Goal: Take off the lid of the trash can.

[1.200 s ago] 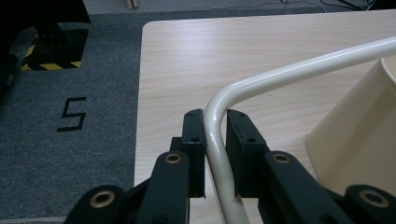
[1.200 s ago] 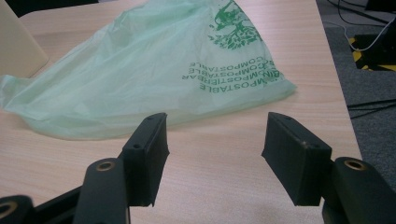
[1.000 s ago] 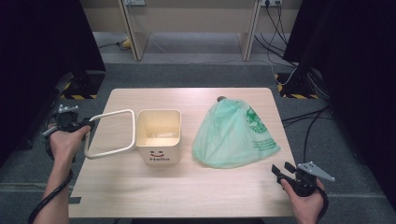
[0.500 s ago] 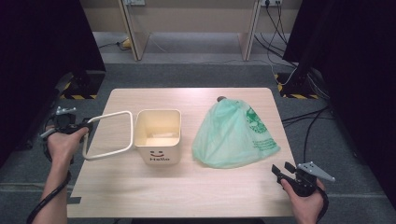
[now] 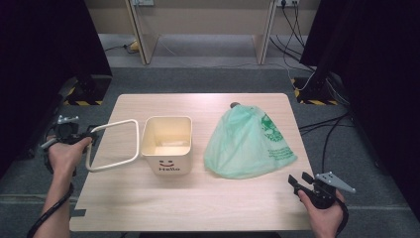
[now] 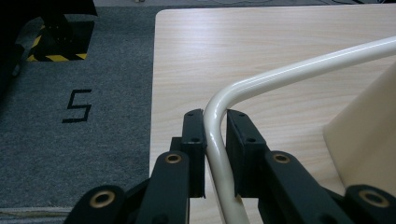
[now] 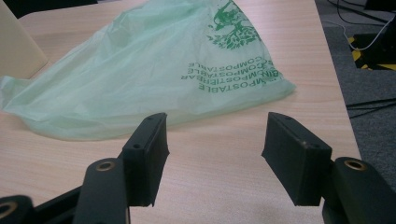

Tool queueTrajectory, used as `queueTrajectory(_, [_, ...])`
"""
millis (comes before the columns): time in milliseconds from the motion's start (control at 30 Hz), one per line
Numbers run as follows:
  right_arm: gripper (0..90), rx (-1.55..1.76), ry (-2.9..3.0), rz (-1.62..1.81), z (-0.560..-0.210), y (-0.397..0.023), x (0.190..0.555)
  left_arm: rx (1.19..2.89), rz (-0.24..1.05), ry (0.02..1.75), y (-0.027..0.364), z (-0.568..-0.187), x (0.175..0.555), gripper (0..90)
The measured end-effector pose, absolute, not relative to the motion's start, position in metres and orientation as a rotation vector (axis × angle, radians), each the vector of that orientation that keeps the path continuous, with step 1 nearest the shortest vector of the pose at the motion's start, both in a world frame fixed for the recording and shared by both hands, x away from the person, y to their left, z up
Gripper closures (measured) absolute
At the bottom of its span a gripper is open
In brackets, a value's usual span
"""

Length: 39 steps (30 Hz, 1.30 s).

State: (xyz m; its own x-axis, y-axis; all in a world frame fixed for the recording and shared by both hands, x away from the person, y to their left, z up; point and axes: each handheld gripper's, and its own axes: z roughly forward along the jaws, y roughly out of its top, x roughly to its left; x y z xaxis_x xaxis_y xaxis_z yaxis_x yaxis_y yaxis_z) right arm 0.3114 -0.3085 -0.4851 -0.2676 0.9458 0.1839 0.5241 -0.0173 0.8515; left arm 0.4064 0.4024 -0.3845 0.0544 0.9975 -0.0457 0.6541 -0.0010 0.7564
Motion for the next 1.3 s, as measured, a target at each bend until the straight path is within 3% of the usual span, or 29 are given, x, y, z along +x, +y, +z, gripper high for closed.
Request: queueTrajectory(1300, [39.6,1.531,1.805,1.222,-0.485,-0.309,0.311,1.709,0.716,1.696,0.420,-0.403,0.401,77.2])
